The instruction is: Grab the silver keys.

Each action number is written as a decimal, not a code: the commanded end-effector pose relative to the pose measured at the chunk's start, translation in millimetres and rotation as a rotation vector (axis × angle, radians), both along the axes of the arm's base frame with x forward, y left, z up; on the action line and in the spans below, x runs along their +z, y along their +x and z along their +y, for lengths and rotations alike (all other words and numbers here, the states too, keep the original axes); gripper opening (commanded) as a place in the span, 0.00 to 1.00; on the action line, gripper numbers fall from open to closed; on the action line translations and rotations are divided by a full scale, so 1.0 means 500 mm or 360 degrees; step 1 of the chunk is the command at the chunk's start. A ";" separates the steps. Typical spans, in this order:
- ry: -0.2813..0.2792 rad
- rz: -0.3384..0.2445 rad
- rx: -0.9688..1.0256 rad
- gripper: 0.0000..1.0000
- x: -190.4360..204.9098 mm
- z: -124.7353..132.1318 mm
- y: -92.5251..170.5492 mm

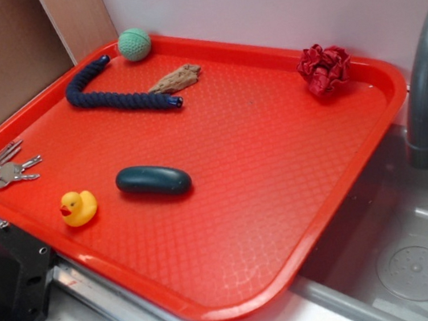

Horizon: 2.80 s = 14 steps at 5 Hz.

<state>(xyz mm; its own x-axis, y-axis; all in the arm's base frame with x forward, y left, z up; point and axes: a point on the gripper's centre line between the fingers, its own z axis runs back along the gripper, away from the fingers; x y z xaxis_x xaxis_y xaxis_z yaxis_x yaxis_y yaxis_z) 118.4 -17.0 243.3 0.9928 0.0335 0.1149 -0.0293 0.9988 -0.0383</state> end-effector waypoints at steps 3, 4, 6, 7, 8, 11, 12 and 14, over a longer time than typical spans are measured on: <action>0.0141 0.0013 0.0796 1.00 -0.115 0.142 0.018; 0.0187 -0.0004 0.1136 1.00 -0.186 0.202 0.008; 0.0315 -0.0020 0.1288 1.00 -0.291 0.263 -0.013; 0.0340 -0.0031 0.1269 1.00 -0.320 0.271 -0.011; 0.0335 -0.0054 0.1208 1.00 -0.369 0.282 -0.012; 0.0242 0.0051 0.1310 0.00 -0.431 0.322 -0.037; 0.0251 0.0063 0.1252 0.00 -0.431 0.321 -0.033; 0.0249 0.0089 0.1218 0.00 -0.434 0.319 -0.028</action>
